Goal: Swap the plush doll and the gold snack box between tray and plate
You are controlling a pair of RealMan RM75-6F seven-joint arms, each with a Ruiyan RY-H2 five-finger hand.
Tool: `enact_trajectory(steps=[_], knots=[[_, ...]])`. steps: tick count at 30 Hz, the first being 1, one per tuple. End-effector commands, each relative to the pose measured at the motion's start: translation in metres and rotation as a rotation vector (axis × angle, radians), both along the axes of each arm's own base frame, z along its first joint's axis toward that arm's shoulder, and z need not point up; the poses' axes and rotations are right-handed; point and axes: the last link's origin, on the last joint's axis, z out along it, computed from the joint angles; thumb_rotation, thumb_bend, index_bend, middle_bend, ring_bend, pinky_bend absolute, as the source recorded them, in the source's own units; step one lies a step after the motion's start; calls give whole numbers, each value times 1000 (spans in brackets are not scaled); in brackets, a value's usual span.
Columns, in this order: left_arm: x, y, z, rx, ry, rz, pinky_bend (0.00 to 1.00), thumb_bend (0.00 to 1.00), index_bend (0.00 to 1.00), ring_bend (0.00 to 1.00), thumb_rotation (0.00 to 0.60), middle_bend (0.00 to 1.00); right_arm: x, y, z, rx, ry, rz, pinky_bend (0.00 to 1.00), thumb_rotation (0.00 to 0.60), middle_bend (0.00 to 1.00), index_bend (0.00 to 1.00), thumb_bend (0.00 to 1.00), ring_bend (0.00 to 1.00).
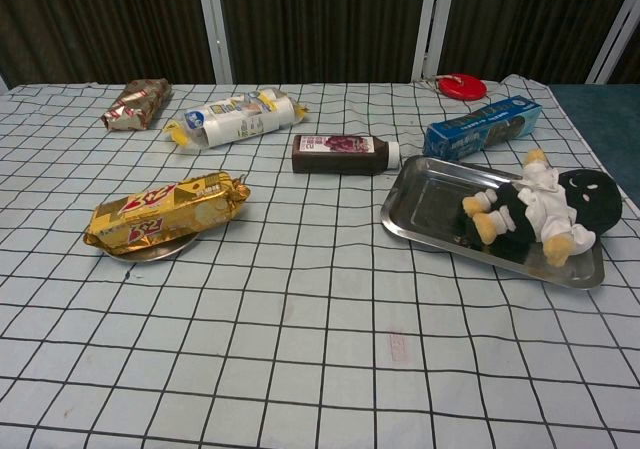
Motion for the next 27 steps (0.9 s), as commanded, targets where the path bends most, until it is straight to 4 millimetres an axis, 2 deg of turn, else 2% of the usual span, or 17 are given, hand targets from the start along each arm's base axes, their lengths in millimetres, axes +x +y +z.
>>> enact_trajectory(steps=[1, 9, 13, 19, 27], knots=[[1, -1, 1, 0, 3, -4, 226, 484, 139, 96, 600, 133, 0, -1, 0, 6, 6, -1, 0, 600, 0, 0, 111, 0], [0, 0, 2, 8, -4, -4, 222, 484, 139, 96, 600, 133, -1, -2, -6, 37, 8, -8, 0, 600, 0, 0, 109, 0], [-1, 0, 2, 6, -13, 4, 223, 483, 139, 96, 600, 133, -3, -9, -11, 70, 24, -28, 0, 600, 0, 0, 109, 0], [-1, -2, 4, 1, -19, 6, 222, 484, 139, 97, 600, 134, 4, -39, -21, 170, 76, -61, 0, 600, 0, 0, 109, 0], [-3, 0, 7, 14, -32, 19, 222, 484, 139, 96, 600, 141, 30, -86, -48, 316, 76, -43, 0, 600, 0, 0, 109, 0]])
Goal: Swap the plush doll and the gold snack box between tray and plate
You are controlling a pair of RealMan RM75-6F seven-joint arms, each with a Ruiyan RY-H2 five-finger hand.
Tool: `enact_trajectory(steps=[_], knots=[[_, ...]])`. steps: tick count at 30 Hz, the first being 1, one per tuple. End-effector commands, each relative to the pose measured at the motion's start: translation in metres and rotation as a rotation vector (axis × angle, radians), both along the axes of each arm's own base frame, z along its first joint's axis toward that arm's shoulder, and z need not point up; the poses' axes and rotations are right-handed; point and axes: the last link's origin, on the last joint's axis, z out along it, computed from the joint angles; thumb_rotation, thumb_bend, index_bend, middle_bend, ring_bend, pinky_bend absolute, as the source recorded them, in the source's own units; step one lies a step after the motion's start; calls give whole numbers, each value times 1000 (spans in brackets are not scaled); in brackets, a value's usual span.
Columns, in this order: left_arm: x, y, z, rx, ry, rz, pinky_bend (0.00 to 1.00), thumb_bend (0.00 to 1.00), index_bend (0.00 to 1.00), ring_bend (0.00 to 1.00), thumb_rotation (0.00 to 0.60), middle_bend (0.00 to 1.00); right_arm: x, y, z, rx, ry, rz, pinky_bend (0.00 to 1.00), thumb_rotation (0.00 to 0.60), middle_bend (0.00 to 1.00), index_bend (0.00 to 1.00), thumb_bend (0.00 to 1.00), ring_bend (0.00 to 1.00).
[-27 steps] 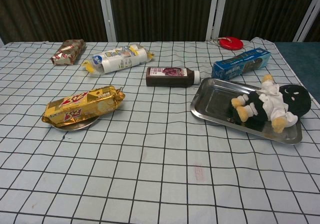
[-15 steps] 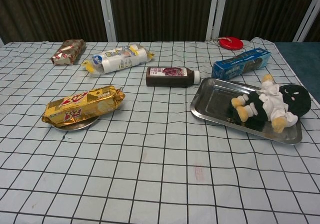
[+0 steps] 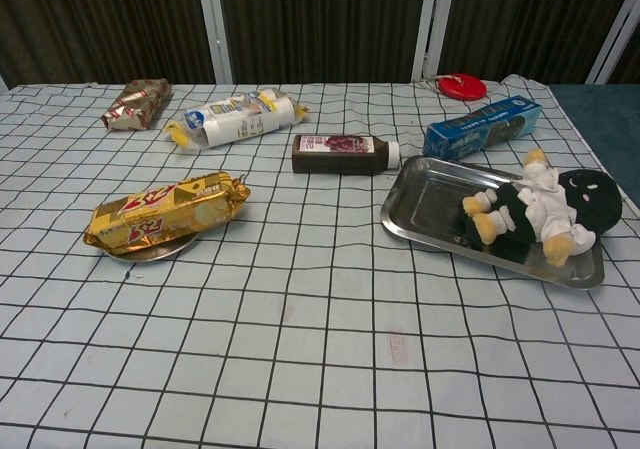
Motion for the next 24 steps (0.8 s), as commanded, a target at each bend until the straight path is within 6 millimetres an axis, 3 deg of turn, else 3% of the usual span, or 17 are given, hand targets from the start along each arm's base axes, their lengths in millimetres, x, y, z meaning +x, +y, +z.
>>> enact_trajectory(steps=[1, 11, 21, 24], knots=[[-1, 0, 1, 2, -2, 5, 222, 483, 139, 96, 600, 141, 16, -24, -15, 53, -5, 19, 0, 600, 0, 0, 109, 0], [-2, -1, 11, 36, -11, 23, 222, 485, 139, 97, 600, 143, 35, -60, -63, 136, 51, 46, 0, 600, 0, 0, 108, 0], [-4, -1, 14, 37, -19, 33, 222, 483, 139, 97, 600, 144, 41, -79, -86, 132, 42, 31, 0, 600, 0, 3, 111, 1], [-4, -1, 14, 39, -22, 33, 221, 483, 139, 97, 600, 144, 40, -81, -91, 120, 53, 35, 24, 600, 81, 83, 112, 93]])
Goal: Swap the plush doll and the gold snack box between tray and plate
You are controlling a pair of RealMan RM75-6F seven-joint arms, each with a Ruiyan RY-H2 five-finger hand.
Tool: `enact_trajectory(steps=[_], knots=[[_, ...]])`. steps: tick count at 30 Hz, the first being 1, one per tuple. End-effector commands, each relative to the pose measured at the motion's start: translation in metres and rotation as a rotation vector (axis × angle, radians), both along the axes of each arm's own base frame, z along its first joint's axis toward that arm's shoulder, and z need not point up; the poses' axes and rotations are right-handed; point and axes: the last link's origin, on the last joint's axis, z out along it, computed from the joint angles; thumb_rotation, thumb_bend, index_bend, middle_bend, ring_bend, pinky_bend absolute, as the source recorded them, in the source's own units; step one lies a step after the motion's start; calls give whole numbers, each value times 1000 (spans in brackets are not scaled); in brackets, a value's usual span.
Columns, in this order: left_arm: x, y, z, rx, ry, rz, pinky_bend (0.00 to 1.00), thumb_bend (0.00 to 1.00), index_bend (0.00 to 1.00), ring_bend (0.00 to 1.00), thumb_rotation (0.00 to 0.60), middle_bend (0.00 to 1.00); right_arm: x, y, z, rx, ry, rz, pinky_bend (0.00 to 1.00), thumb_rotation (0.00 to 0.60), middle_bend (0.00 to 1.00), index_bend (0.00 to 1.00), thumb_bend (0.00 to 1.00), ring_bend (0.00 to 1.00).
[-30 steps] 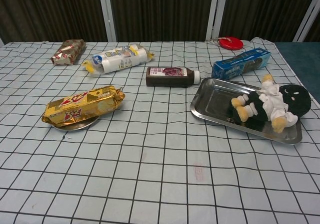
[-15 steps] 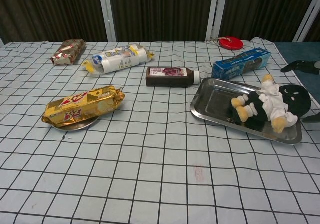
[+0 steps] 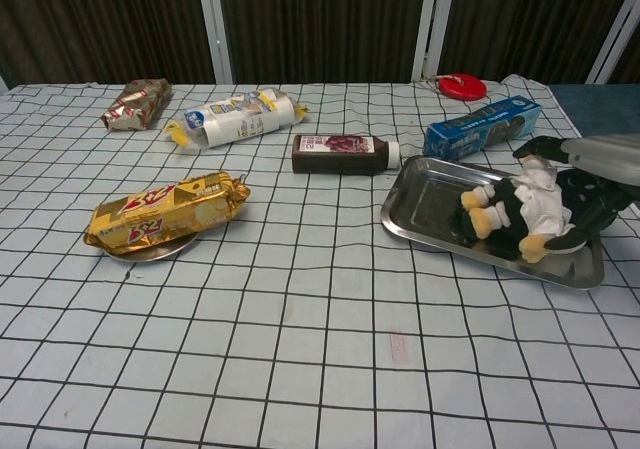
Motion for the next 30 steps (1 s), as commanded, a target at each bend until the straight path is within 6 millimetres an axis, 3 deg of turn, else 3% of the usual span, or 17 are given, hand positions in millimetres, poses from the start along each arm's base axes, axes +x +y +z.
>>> enact_trajectory(steps=[1, 7, 10, 16, 22, 30], knots=[[0, 0, 0, 1, -1, 1, 221, 483, 139, 97, 600, 144, 1, -3, -6, -12, 10, 6, 49, 600, 126, 115, 112, 142], [-1, 0, 1, 1, -7, 4, 221, 483, 139, 96, 600, 144, -1, -2, -11, -43, 28, 30, 329, 600, 397, 363, 113, 448], [-1, 0, 2, 2, -9, 4, 221, 482, 139, 97, 600, 144, -1, -2, -12, -74, 37, 46, 482, 600, 522, 537, 129, 597], [-1, 0, 2, 5, -13, 4, 221, 484, 140, 97, 600, 144, 4, -1, -10, -148, 15, 93, 644, 600, 700, 800, 238, 777], [-1, 0, 2, 5, -11, 6, 222, 483, 141, 97, 600, 144, 32, -3, -7, -178, -137, 184, 667, 600, 728, 848, 277, 803], [-2, 0, 2, 5, 4, 15, 221, 484, 147, 96, 600, 146, 95, -28, -20, -107, -301, 301, 667, 600, 732, 859, 286, 805]])
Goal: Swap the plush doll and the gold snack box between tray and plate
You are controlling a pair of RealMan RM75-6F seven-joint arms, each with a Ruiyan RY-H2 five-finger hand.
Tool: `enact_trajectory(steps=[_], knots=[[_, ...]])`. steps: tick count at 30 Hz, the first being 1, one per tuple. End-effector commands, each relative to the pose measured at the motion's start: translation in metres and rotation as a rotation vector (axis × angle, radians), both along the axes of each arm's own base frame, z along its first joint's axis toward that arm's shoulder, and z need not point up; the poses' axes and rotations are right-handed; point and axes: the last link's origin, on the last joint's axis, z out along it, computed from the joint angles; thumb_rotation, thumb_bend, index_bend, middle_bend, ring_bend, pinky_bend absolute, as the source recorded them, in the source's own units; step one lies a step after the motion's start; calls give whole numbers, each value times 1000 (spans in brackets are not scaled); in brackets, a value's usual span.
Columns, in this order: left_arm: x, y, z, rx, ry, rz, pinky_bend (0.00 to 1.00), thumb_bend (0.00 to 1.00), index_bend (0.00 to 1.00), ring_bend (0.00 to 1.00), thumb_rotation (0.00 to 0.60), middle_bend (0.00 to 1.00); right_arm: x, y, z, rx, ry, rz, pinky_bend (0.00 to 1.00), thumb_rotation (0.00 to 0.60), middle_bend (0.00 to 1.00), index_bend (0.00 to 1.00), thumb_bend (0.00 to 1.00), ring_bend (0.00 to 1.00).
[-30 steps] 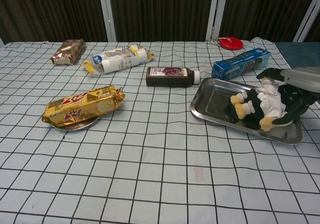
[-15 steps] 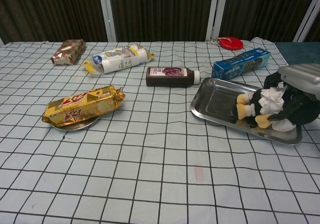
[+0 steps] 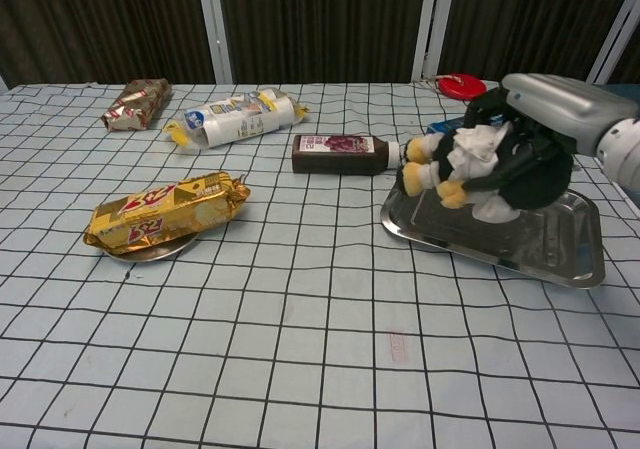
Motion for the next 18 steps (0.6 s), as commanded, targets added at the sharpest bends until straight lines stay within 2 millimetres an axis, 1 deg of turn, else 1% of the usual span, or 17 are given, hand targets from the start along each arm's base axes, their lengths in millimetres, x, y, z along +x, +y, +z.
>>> enact_trajectory(steps=[1, 5, 8, 14, 18], knots=[[0, 0, 0, 2, 4, 3, 221, 484, 147, 96, 600, 146, 33, -14, -10, 29, -51, 67, 667, 600, 733, 860, 289, 806], [-2, 0, 2, 15, 17, 12, 221, 484, 151, 97, 600, 152, 62, -32, -30, 55, -85, 113, 663, 600, 735, 862, 294, 807], [-3, 1, 3, 23, 24, 18, 221, 483, 156, 97, 600, 158, 79, -43, -48, 75, -87, 133, 660, 600, 735, 862, 294, 806], [-4, 4, 2, 16, 44, 22, 221, 484, 158, 97, 600, 162, 106, -63, -81, 86, -92, 165, 648, 600, 735, 862, 295, 772], [-4, 6, 1, 13, 56, 23, 221, 485, 161, 96, 600, 166, 119, -70, -101, 113, -124, 168, 634, 600, 731, 853, 294, 731]])
